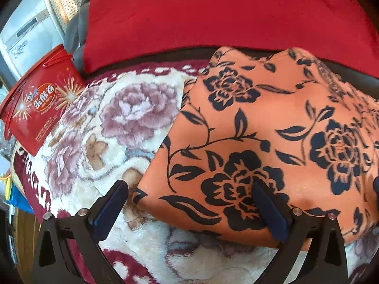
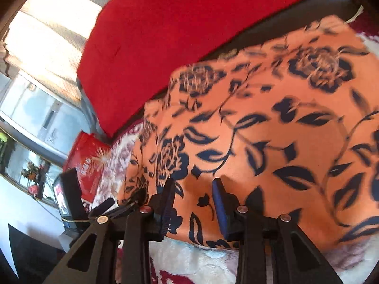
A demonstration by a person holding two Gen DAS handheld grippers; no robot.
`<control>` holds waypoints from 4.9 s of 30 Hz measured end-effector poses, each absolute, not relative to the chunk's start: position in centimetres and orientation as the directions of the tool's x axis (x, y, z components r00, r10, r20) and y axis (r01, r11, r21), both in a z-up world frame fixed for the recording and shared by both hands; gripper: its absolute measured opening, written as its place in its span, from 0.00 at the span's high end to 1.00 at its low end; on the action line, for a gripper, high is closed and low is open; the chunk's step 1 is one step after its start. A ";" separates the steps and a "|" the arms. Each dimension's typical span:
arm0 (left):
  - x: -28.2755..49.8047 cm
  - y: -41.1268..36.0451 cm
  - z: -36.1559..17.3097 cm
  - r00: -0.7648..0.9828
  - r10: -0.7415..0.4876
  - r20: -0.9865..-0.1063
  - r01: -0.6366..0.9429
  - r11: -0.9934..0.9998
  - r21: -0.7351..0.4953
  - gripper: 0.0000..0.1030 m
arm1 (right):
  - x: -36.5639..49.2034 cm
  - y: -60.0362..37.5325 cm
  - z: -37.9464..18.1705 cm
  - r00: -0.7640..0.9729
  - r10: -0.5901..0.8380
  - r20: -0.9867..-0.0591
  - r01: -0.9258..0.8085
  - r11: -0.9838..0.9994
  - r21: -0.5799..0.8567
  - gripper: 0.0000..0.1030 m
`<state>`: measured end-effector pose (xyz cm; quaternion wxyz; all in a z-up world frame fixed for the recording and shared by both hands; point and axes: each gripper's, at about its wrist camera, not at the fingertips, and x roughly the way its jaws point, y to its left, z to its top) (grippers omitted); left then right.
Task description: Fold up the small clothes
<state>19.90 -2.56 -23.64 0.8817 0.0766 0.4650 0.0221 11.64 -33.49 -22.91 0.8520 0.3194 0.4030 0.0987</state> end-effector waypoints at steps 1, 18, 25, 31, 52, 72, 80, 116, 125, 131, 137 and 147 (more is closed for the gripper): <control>19.5 -2.7 -23.1 0.584 0.080 -0.808 0.044 0.990 0.130 0.00 | 11.2 -34.0 -22.5 0.676 0.405 -0.615 0.093 0.782 0.616 0.65; 17.0 -7.3 -20.9 0.687 -0.116 -0.717 0.226 0.972 0.059 0.00 | 9.5 -42.8 -22.8 0.721 0.223 -0.656 0.321 0.732 0.601 0.65; 17.8 -8.7 -23.1 0.619 -0.130 -0.775 0.258 0.965 0.044 0.00 | 8.6 -44.0 -22.8 0.735 0.250 -0.630 0.285 0.730 0.622 0.65; 19.4 -8.8 -25.0 0.549 -0.172 -0.818 0.272 0.962 -0.019 0.00 | 8.2 -46.2 -23.6 0.723 0.256 -0.642 0.323 0.697 0.640 0.64; 18.0 -8.8 -22.9 0.649 -0.126 -0.750 0.305 0.947 0.105 0.00 | 4.0 -47.0 -21.2 0.782 0.196 -0.592 0.305 0.708 0.637 0.46; 22.0 0.5 -22.6 0.581 0.023 -0.814 0.020 0.999 0.042 0.00 | -1.1 -48.4 -26.6 0.837 0.202 -0.509 0.435 0.321 0.841 0.42; 23.5 2.9 -21.7 0.584 0.020 -0.812 -0.065 0.998 -0.022 0.00 | 2.6 -47.8 -26.1 0.868 0.111 -0.484 0.412 0.383 0.827 0.41; 22.5 19.1 -20.1 0.587 0.270 -0.763 -0.509 0.856 -0.088 0.00 | 22.5 -15.3 -22.9 0.581 0.567 -0.584 -0.057 0.744 0.665 0.31; 22.1 14.9 -19.0 0.690 0.076 -0.720 -0.308 0.931 -0.196 0.00 | 16.7 -22.5 -18.3 0.694 0.544 -0.472 -0.149 0.750 0.645 0.30; 24.3 8.1 -23.4 0.546 0.140 -0.826 -0.177 0.983 0.050 0.00 | 19.0 -24.7 -23.0 0.622 0.411 -0.667 0.033 0.837 0.546 0.92; 25.3 7.9 -24.0 0.537 0.138 -0.832 -0.202 0.979 0.032 0.00 | 20.5 -25.0 -20.6 0.645 0.394 -0.654 0.014 0.850 0.527 0.90; 26.1 7.5 -24.5 0.542 0.137 -0.829 -0.176 0.983 0.048 0.00 | 31.8 -24.6 -22.3 0.554 0.174 -0.814 0.194 0.924 0.329 0.91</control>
